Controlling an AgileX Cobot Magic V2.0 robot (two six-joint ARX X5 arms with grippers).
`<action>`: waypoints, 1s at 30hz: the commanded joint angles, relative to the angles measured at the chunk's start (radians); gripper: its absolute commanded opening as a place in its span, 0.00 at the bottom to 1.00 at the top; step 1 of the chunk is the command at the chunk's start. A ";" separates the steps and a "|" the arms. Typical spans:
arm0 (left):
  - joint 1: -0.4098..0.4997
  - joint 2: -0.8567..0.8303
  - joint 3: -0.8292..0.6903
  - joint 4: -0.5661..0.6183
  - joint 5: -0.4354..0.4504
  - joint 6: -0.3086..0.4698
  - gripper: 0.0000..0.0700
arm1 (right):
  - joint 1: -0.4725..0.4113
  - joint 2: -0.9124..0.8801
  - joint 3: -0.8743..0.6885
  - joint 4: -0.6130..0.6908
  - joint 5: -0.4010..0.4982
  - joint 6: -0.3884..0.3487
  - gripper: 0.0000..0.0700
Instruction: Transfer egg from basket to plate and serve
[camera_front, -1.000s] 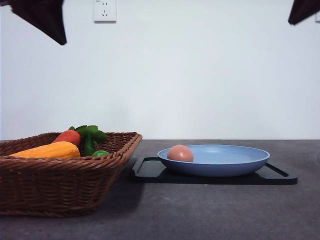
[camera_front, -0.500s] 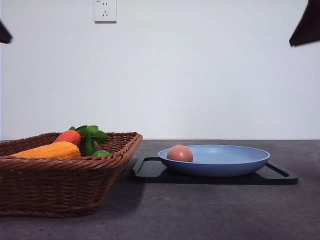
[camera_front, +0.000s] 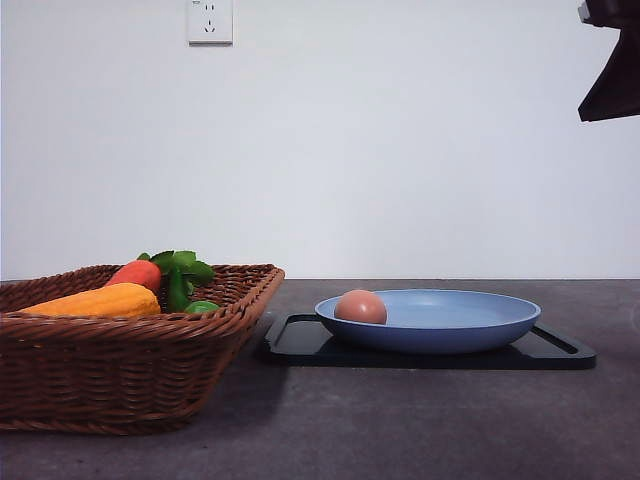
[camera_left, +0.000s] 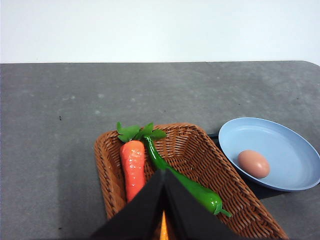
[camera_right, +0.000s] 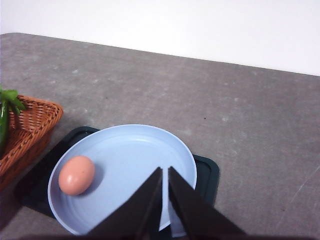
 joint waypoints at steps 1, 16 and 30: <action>-0.004 0.002 0.009 0.010 -0.002 -0.009 0.00 | 0.004 0.003 0.006 0.011 0.005 0.011 0.00; 0.275 -0.288 -0.064 -0.034 -0.017 0.142 0.00 | 0.004 0.003 0.006 0.011 0.005 0.011 0.00; 0.352 -0.317 -0.417 0.169 -0.015 0.130 0.00 | 0.004 0.003 0.006 0.011 0.005 0.011 0.00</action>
